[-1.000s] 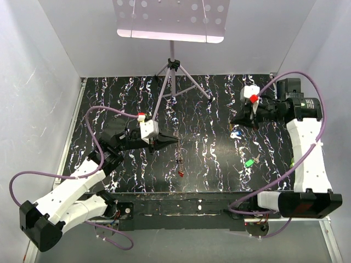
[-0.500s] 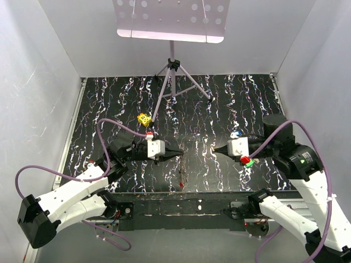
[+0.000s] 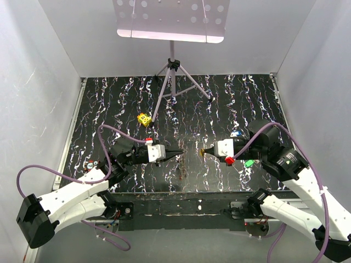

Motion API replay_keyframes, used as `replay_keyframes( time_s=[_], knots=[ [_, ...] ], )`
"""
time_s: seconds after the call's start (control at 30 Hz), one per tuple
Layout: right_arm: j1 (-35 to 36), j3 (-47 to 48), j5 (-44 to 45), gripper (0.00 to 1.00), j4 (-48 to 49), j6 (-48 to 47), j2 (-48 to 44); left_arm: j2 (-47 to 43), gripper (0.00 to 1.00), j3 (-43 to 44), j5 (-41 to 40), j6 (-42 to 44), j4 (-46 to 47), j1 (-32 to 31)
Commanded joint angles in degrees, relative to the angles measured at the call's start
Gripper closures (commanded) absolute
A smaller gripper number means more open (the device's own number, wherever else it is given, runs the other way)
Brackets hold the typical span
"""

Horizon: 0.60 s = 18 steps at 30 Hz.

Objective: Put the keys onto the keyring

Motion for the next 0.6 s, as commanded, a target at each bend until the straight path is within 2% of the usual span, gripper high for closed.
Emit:
replay_keyframes(
  time_s=[0.0,0.57],
  knots=[
    [1.78,-1.46,1.46,0.99,6.00,1.37,-1.27,-1.70,1.00,-0.17,-2.08,1.03,4.92,-0.57],
    [5.04,-7.09,4.01,0.99,17.78,5.33,-0.57,-1.79,1.00,-1.05,-2.52,1.03,6.41,-2.15]
  ],
)
